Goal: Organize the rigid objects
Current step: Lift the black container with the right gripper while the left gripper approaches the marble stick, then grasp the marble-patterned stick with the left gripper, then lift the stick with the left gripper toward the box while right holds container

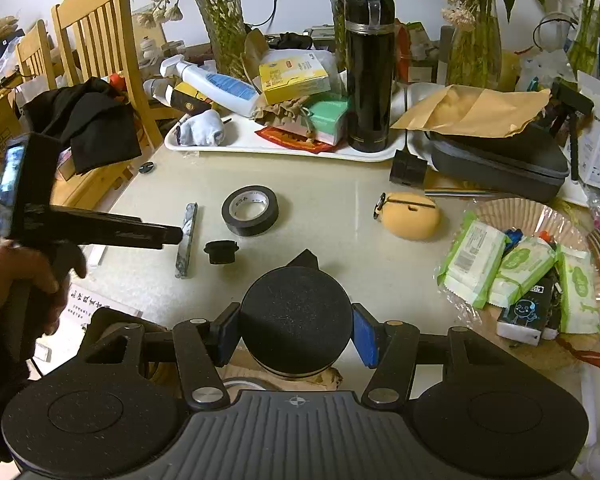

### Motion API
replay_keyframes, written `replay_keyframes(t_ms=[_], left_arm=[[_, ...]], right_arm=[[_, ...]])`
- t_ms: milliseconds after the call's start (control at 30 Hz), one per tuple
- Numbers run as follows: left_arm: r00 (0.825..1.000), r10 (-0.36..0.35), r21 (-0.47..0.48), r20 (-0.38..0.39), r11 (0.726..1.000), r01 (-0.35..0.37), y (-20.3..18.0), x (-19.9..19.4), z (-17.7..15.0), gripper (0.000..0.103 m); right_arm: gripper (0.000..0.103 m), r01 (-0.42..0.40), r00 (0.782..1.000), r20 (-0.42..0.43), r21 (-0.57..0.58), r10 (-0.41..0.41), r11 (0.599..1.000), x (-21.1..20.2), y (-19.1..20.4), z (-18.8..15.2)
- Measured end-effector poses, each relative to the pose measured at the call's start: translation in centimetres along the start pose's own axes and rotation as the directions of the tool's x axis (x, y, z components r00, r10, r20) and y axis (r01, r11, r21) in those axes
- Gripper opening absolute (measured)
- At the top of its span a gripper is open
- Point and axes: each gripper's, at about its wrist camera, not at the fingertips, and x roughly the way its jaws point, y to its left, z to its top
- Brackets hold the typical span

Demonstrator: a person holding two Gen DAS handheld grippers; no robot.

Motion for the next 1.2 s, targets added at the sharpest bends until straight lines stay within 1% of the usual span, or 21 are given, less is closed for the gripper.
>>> replay_keyframes(t_ms=[100,200,267,367,400,467,500,533,567,600,633,667,700,733,767,800,867,933,967,1033,1200], left_arm=[[1.0,0.008,0.003,-0.024,1.0,-0.008,0.1,1.5,0.4,0.058],[0.999,0.015,-0.002,-0.049,1.0,-0.015,0.3,2.6,0.6,0.048],[0.998,0.023,0.002,-0.064,1.0,-0.023,0.3,3.3,0.7,0.047],[0.995,0.037,0.014,-0.089,0.999,-0.036,0.2,4.2,0.9,0.035],[0.996,0.022,0.014,-0.084,1.0,-0.021,0.3,4.4,0.7,0.029],[1.0,0.023,0.014,-0.02,1.0,-0.023,0.5,4.1,-0.4,0.025],[0.999,0.034,0.044,0.01,0.998,-0.035,0.4,3.9,-1.0,0.023],[0.999,0.027,0.055,0.037,0.998,-0.029,0.6,3.8,-1.5,0.023],[0.998,0.017,0.031,0.061,0.999,-0.019,0.9,3.6,-2.1,0.022],[0.998,0.019,0.017,0.062,1.0,-0.02,1.0,3.6,-2.1,0.021],[0.998,0.035,0.03,0.047,0.999,-0.036,0.7,3.6,-1.7,0.02],[0.998,0.047,0.038,0.036,0.998,-0.048,0.4,3.7,-1.6,0.02],[0.998,0.058,0.046,0.031,0.997,-0.059,0.2,3.7,-1.5,0.02],[0.997,0.065,0.061,0.029,0.996,-0.067,0.0,3.6,-1.5,0.02],[0.997,0.068,0.069,0.029,0.995,-0.069,0.0,3.6,-1.6,0.02],[0.997,0.065,0.065,0.028,0.996,-0.067,0.1,3.7,-1.6,0.02],[0.998,0.059,0.066,0.022,0.996,-0.06,0.2,3.7,-1.4,0.02],[0.999,0.048,0.059,0.014,0.997,-0.049,0.4,3.9,-1.2,0.019],[0.999,0.045,0.055,0.012,0.997,-0.045,0.6,3.9,-1.1,0.016],[0.999,0.042,0.062,0.011,0.997,-0.043,0.7,3.9,-1.1,0.015],[0.998,0.054,0.065,0.007,0.996,-0.055,1.0,3.5,-1.1,0.015]], right_arm=[[0.06,0.0,1.0,0.0,0.002,0.0,1.0,0.0,0.0,0.0],[0.06,0.0,1.0,-0.003,0.001,0.0,1.0,0.1,0.0,0.0],[0.06,0.0,1.0,-0.002,0.001,0.0,1.0,0.1,0.0,0.1],[0.06,-0.001,1.0,0.003,0.002,0.001,1.0,0.0,-0.1,0.2],[0.06,-0.001,1.0,0.005,0.004,0.001,1.0,0.0,-0.1,0.3],[0.06,-0.003,1.0,0.005,0.006,0.003,1.0,0.1,-0.3,0.2],[0.06,-0.003,1.0,0.003,0.008,0.002,1.0,0.1,-0.5,0.1],[0.06,0.008,1.0,-0.008,0.019,-0.008,1.0,0.3,-0.7,0.1],[0.06,0.015,1.0,-0.006,0.028,-0.015,0.999,0.2,-1.0,0.0],[0.06,0.007,1.0,0.005,0.029,-0.007,1.0,0.0,-1.5,-0.2],[0.06,0.002,1.0,-0.003,0.028,-0.002,1.0,0.1,-2.2,-0.5],[0.06,0.023,0.999,-0.032,0.044,-0.021,0.999,0.4,-2.8,-0.7],[0.06,0.063,0.997,-0.058,0.08,-0.059,0.995,0.6,-3.4,-0.6],[0.06,0.092,0.994,-0.067,0.12,-0.085,0.988,0.6,-3.8,-0.4],[0.06,0.082,0.996,-0.054,0.139,-0.075,0.987,0.2,-4.0,0.0],[0.06,0.05,0.998,-0.029,0.134,-0.047,0.99,-0.2,-3.7,0.3],[0.06,0.004,1.0,0.006,0.099,-0.005,0.995,-0.9,-3.0,0.6],[0.06,0.011,1.0,-0.005,0.068,-0.011,0.998,-0.6,-2.3,0.4],[0.06,0.014,1.0,-0.012,0.066,-0.014,0.998,-0.4,-2.3,0.3],[0.06,0.011,1.0,-0.027,0.067,-0.01,0.998,-0.2,-2.2,0.2],[0.06,0.014,1.0,-0.003,0.061,-0.014,0.998,-0.6,-2.0,0.4]])
